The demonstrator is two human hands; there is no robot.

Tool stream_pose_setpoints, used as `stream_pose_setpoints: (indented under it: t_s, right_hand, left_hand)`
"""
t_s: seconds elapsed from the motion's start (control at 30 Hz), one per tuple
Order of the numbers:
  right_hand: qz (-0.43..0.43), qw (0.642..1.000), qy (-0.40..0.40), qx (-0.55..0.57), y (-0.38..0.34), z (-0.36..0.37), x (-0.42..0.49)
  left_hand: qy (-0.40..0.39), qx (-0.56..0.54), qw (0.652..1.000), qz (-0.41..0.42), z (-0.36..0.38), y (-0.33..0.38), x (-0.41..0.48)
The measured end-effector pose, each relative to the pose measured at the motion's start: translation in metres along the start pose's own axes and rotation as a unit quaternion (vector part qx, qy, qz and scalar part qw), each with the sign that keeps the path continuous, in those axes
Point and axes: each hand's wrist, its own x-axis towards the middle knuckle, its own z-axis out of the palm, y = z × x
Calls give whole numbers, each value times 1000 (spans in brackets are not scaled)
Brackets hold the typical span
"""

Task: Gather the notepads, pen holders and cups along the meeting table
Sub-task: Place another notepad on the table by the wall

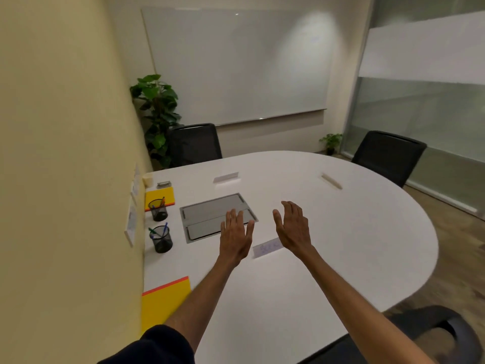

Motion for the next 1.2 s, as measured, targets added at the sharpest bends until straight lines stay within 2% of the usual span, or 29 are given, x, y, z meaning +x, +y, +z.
stream_pose_setpoints:
  t_s: [0.2, 0.37, 0.63, 0.87, 1.07, 1.2]
  right_hand:
    - [80, 995, 48, -39, 57, -41, -19]
    - [151, 980, 100, -83, 111, -89, -55]
    - [300, 922, 183, -163, 181, -187, -146]
    - [388, 867, 240, -200, 224, -258, -234]
    - [410, 847, 261, -217, 255, -306, -288]
    - [428, 837, 263, -218, 290, -350, -326]
  left_hand:
    - [-62, -17, 995, 74, 45, 48, 11]
    - [-118, -53, 980, 148, 88, 113, 7]
    - [-205, -92, 931, 288, 143, 231, -44]
    - [-236, -149, 865, 417, 166, 337, -126]
    - [-272, -147, 827, 470, 192, 409, -190]
    - [-294, -149, 818, 471, 213, 449, -228]
